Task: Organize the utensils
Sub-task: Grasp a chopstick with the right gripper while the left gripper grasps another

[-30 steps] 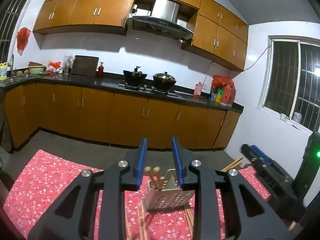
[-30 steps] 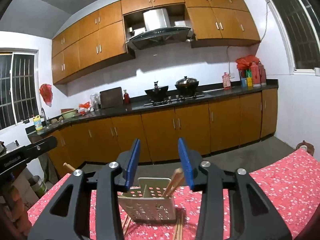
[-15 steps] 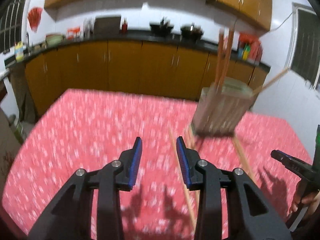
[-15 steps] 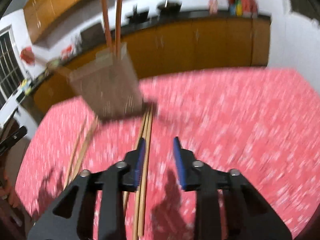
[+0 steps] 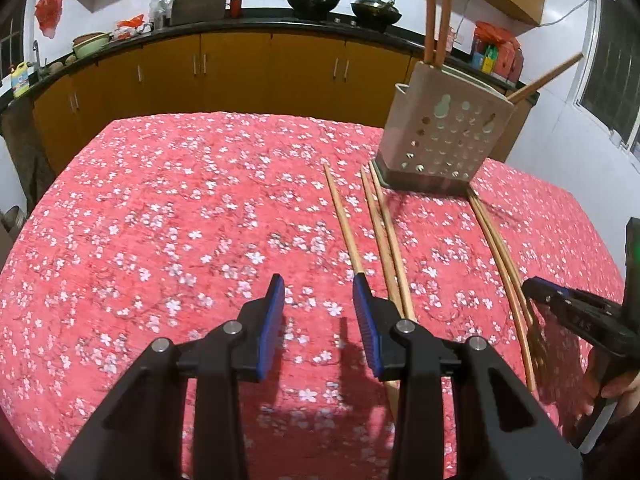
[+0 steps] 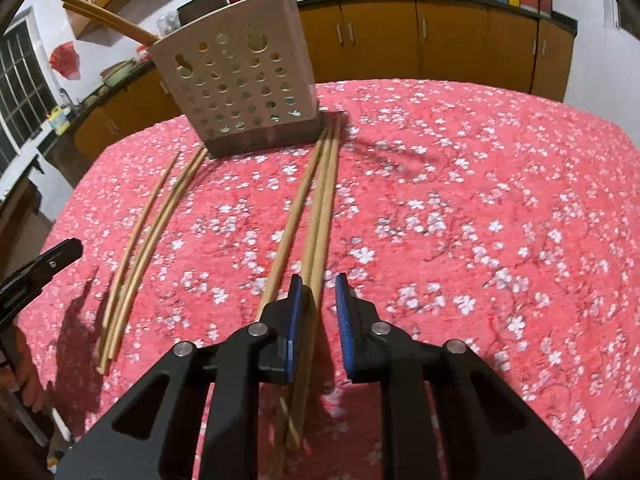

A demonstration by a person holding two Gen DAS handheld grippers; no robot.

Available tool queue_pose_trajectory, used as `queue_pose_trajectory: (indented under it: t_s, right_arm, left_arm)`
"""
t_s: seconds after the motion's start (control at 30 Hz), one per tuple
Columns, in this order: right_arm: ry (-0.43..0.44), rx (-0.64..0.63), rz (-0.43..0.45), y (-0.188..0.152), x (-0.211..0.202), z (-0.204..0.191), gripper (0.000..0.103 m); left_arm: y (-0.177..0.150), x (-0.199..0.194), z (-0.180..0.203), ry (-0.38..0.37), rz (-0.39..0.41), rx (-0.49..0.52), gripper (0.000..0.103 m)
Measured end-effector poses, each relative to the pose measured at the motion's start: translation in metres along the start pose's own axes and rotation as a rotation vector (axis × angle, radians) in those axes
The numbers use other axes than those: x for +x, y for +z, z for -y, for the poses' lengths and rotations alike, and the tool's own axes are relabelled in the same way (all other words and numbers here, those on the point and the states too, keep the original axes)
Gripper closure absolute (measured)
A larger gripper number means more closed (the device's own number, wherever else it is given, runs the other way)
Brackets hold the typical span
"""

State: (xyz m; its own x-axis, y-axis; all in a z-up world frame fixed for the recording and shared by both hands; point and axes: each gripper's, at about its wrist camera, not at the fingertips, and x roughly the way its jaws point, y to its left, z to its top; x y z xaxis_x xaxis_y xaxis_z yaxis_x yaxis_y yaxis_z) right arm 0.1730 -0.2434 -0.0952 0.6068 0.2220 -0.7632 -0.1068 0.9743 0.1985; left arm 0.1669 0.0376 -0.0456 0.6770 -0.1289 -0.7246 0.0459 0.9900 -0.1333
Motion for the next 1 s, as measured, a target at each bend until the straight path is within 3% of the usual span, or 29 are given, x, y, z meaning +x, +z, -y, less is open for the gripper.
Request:
queue_pose_trajectory:
  t_s: [0.23,0.33,0.5,0.67,1.0]
  right_arm:
    - [-0.015,-0.017,-0.007,-0.001,0.002,0.0,0.088]
    - [-0.071,-0.051,-0.009,0.002,0.004,-0.002,0.095]
    - [-0.105,0.046,0.008,0.007,0.003,0.022,0.095]
    - [-0.118,0.028,0.018,0.004,0.002,0.023,0.095]
    - [-0.127,0.011,0.015,-0.001,-0.003,0.019,0.094]
  left_arm:
    - [-0.003,0.01,0.005,-0.022,-0.029,-0.002,0.067]
    - [-0.004,0.015,0.008,-0.037,-0.042,0.0,0.067]
    - [-0.007,0.018,0.012,-0.061,-0.059,0.006,0.068]
    - [-0.01,0.024,0.02,-0.078,-0.079,0.023,0.073]
    - [-0.022,0.032,0.036,-0.024,-0.109,0.094,0.083]
